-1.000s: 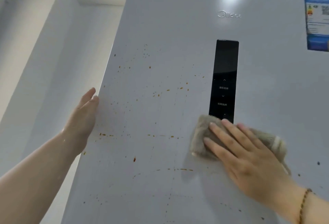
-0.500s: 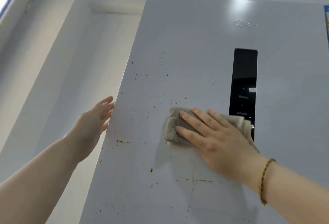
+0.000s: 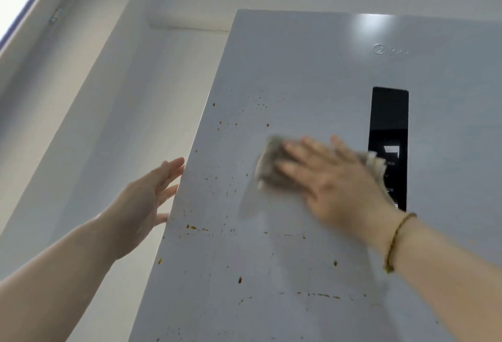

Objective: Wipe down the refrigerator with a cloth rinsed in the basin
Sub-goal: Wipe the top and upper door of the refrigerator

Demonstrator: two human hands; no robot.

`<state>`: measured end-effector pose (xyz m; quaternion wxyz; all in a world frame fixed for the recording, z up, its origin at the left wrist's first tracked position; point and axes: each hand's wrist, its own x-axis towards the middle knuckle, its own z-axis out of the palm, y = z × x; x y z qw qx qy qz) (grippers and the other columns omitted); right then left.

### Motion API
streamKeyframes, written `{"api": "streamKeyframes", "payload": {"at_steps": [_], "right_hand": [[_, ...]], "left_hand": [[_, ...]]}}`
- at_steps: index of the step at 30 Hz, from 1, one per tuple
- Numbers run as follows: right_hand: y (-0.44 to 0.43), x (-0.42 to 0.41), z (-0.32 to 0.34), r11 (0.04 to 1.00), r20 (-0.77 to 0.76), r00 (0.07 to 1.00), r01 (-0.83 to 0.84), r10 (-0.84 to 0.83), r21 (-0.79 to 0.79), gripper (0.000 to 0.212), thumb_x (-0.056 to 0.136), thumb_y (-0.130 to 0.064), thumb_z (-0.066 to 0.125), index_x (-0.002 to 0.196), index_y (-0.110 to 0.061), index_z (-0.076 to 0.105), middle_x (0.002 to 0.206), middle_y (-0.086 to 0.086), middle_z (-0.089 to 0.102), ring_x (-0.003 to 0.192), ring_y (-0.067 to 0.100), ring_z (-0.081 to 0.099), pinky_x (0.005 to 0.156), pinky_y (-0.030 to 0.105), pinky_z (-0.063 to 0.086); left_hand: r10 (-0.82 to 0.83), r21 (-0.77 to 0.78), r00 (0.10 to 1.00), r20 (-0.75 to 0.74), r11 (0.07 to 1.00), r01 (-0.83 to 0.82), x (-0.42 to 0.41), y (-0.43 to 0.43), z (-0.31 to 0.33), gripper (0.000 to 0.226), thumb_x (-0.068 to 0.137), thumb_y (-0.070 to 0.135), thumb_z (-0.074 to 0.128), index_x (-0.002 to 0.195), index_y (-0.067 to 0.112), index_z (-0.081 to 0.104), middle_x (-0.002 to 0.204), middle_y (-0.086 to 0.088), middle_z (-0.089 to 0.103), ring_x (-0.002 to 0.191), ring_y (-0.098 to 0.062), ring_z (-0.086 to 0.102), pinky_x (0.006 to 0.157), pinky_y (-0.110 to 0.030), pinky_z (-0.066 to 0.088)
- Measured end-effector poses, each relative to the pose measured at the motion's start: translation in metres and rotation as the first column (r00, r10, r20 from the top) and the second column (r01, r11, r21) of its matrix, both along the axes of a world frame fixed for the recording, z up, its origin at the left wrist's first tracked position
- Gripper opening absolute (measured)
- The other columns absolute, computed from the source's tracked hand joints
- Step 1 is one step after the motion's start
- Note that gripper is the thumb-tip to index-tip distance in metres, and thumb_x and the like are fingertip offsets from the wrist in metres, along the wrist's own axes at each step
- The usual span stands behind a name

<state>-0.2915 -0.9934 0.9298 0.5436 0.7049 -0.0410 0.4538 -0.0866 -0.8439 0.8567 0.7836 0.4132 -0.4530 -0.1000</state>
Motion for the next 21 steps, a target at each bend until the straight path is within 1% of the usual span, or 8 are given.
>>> {"api": "streamKeyframes", "payload": {"at_steps": [3, 5, 7, 11, 14, 16, 18, 21], "right_hand": [[0.016, 0.001, 0.036, 0.923, 0.328, 0.942, -0.066, -0.068, 0.379, 0.047, 0.089, -0.022, 0.033, 0.134, -0.020, 0.046, 0.149, 0.006, 0.033, 0.135, 0.029, 0.033, 0.111, 0.047, 0.019], [0.025, 0.015, 0.031, 0.879, 0.385, 0.919, -0.116, -0.082, 0.463, 0.047, 0.092, -0.024, 0.031, 0.137, -0.022, 0.040, 0.152, 0.005, 0.026, 0.137, 0.029, 0.027, 0.111, 0.043, 0.020], [0.027, 0.034, 0.002, 0.957, 0.253, 0.967, -0.070, -0.004, 0.283, 0.047, 0.079, -0.027, 0.035, 0.118, -0.020, 0.062, 0.132, 0.009, 0.054, 0.118, 0.031, 0.052, 0.095, 0.040, 0.043], [0.017, 0.039, -0.009, 0.997, -0.129, 0.991, -0.034, 0.043, 0.068, 0.044, 0.072, -0.026, 0.037, 0.100, -0.024, 0.071, 0.113, 0.004, 0.067, 0.099, 0.028, 0.064, 0.083, 0.036, 0.043], [0.025, 0.034, 0.028, 0.993, 0.086, 0.996, -0.040, 0.030, 0.115, 0.036, 0.075, -0.020, 0.049, 0.105, -0.017, 0.068, 0.119, 0.010, 0.064, 0.100, 0.033, 0.064, 0.079, 0.043, 0.051], [0.037, 0.037, 0.046, 0.932, 0.241, 0.969, -0.039, -0.052, 0.359, 0.042, 0.090, -0.016, 0.043, 0.132, -0.018, 0.047, 0.147, 0.009, 0.034, 0.130, 0.034, 0.038, 0.102, 0.045, 0.033], [0.045, 0.050, 0.041, 0.863, 0.294, 0.950, -0.060, -0.105, 0.502, 0.048, 0.097, -0.025, 0.033, 0.144, -0.022, 0.024, 0.156, 0.005, 0.009, 0.140, 0.030, 0.014, 0.111, 0.044, 0.016], [0.047, 0.078, 0.001, 0.949, 0.154, 0.988, -0.033, -0.016, 0.314, 0.047, 0.079, -0.030, 0.058, 0.124, -0.022, 0.056, 0.137, 0.009, 0.049, 0.121, 0.032, 0.050, 0.094, 0.042, 0.044]], "left_hand": [[-0.007, -0.008, 1.000, 0.005, 1.000, 0.007, -0.003, 0.001, 0.000, 0.034, 0.098, 0.036, 0.025, 0.128, 0.034, 0.041, 0.130, 0.019, 0.046, 0.124, -0.008, 0.040, 0.087, -0.039, 0.039], [-0.009, -0.017, 1.000, 0.012, 1.000, 0.009, -0.002, 0.001, -0.001, 0.028, 0.098, 0.032, 0.027, 0.120, 0.035, 0.044, 0.128, 0.018, 0.048, 0.123, -0.009, 0.042, 0.084, -0.038, 0.040], [-0.012, -0.009, 1.000, 0.000, 1.000, 0.012, -0.001, 0.002, -0.004, 0.028, 0.099, 0.027, 0.027, 0.120, 0.031, 0.045, 0.129, 0.013, 0.050, 0.123, -0.013, 0.044, 0.085, -0.037, 0.041], [-0.021, 0.025, 0.999, -0.047, 0.999, 0.022, 0.003, 0.005, -0.006, 0.031, 0.099, 0.024, 0.028, 0.126, 0.025, 0.043, 0.126, 0.004, 0.053, 0.113, -0.018, 0.052, 0.087, -0.038, 0.041], [-0.038, 0.053, 0.998, -0.043, 0.998, 0.040, 0.002, 0.006, -0.006, 0.029, 0.097, 0.021, 0.032, 0.114, 0.017, 0.056, 0.116, 0.006, 0.061, 0.106, -0.013, 0.057, 0.085, -0.037, 0.045], [-0.030, 0.078, 0.999, -0.022, 0.996, 0.032, 0.002, 0.005, -0.009, 0.028, 0.096, 0.022, 0.034, 0.103, 0.022, 0.061, 0.113, 0.010, 0.063, 0.104, -0.012, 0.059, 0.087, -0.037, 0.046], [-0.020, 0.103, 1.000, -0.021, 0.994, 0.022, 0.005, 0.006, -0.011, 0.030, 0.097, 0.023, 0.032, 0.106, 0.025, 0.060, 0.117, 0.007, 0.062, 0.106, -0.016, 0.059, 0.090, -0.041, 0.045], [-0.039, 0.115, 0.998, -0.047, 0.992, 0.044, 0.007, 0.008, -0.013, 0.032, 0.098, 0.023, 0.032, 0.114, 0.023, 0.059, 0.117, 0.003, 0.062, 0.107, -0.021, 0.060, 0.084, -0.043, 0.048]]}}
